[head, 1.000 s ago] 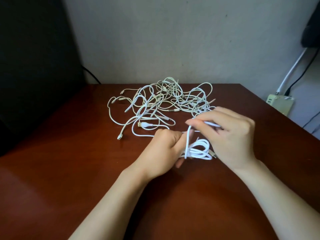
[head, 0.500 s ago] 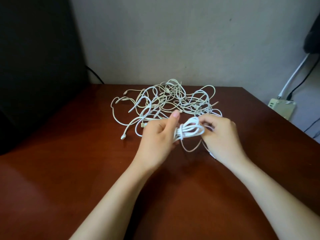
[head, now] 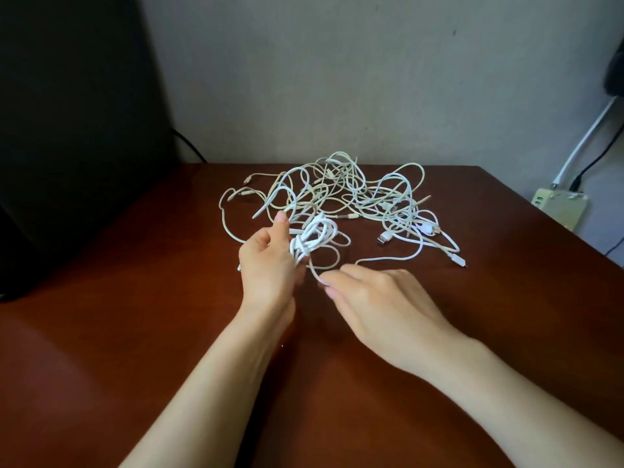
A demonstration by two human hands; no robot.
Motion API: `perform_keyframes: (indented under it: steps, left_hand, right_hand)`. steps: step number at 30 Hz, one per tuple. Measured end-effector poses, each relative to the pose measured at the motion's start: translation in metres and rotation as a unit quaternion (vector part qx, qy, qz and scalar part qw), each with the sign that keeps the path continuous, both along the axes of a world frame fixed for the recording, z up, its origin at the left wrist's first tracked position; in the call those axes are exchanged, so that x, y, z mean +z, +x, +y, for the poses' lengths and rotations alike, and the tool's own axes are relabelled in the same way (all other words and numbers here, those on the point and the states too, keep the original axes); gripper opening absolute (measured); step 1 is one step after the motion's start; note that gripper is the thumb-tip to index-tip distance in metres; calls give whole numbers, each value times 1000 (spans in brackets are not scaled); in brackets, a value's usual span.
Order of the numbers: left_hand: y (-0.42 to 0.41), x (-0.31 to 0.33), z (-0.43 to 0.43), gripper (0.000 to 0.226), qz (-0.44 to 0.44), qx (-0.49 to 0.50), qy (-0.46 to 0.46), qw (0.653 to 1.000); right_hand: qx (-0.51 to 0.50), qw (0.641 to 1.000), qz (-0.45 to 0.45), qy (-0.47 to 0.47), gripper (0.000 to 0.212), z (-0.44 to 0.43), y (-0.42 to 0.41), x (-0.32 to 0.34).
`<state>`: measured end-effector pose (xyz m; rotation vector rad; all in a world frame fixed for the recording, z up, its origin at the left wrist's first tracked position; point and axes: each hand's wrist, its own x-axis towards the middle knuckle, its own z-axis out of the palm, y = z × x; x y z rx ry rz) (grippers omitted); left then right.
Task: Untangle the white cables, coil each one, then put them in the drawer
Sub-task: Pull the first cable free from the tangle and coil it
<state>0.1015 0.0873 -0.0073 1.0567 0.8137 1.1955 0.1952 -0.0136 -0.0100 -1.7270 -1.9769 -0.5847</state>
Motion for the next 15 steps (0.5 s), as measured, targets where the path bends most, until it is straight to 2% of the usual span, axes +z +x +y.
perform_keyframes:
  steps: [1, 3, 6, 11, 15]
  left_hand:
    - [-1, -2, 3, 32, 19, 22, 8, 1000]
    - [-3, -5, 7, 45, 111, 84, 66, 988]
    - [-4, -1, 1, 45, 237, 133, 183, 945]
    - [1, -4, -5, 44, 313, 115, 269, 903]
    - [4, -5, -10, 43, 330, 52, 316, 888]
  right_hand:
    - [-4, 1000, -31, 6, 4, 0, -2, -1]
    - [-15, 996, -84, 22, 16, -3, -6, 0]
    - [20, 989, -127, 73, 24, -6, -8, 4]
    - [118, 980, -96, 126, 30, -9, -4, 8]
    - [132, 979, -5, 153, 36, -8, 12, 14]
